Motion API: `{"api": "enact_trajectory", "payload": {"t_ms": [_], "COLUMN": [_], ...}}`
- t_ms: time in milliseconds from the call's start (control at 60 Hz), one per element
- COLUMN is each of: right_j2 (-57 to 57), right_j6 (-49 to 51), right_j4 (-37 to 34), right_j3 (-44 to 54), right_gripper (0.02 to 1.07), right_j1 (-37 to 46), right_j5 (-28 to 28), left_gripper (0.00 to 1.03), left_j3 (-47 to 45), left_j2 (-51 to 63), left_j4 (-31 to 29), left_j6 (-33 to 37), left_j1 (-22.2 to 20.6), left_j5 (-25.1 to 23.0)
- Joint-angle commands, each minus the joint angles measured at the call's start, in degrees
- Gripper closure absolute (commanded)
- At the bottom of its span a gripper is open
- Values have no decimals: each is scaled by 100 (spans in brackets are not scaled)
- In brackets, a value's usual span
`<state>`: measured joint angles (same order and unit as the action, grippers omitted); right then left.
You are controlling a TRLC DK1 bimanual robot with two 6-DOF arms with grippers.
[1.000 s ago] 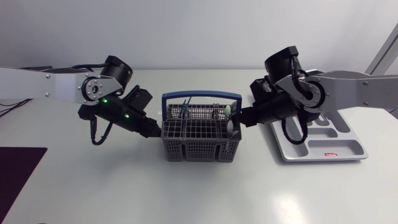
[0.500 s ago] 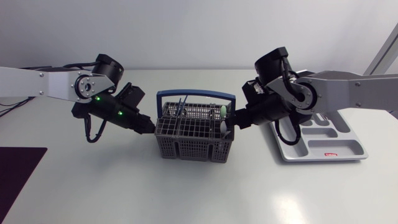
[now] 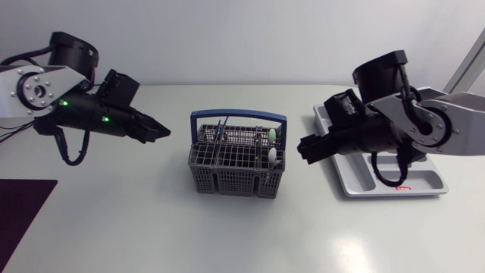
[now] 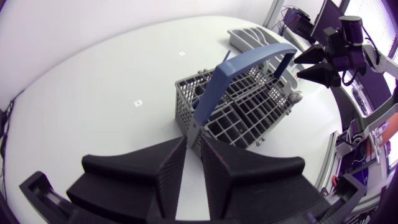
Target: Unload the cutlery basket into the drawer organizer.
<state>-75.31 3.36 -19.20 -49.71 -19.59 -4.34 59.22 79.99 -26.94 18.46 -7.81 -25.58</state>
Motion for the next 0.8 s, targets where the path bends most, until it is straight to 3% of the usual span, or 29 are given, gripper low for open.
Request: {"api": "enact_trajectory", "payload": {"t_ms": [0, 317, 483, 567, 783], "right_j2": [253, 1405, 1545, 1563, 1651], "right_j6": [192, 1396, 1818, 1835, 1897], "right_j4": [-154, -119, -180, -242, -286], "right_j3": [278, 709, 709, 709, 920], "right_gripper": [14, 14, 14, 14, 14], "right_j1": [70, -124, -255, -255, -238], "right_j5": [-85, -594, -577, -542, -419], "left_gripper": [84, 84, 83, 82, 82], "left_j3": [-174, -385, -464, -411, 98], "left_j2": [-431, -897, -915, -915, -510], "left_j4": [-66, -242, -224, -207, -207], "left_j6": [141, 123, 97, 35, -281], "left_j1": [-150, -704, -994, -1442, -3270], "left_j5": [106, 484, 660, 1029, 2594]}}
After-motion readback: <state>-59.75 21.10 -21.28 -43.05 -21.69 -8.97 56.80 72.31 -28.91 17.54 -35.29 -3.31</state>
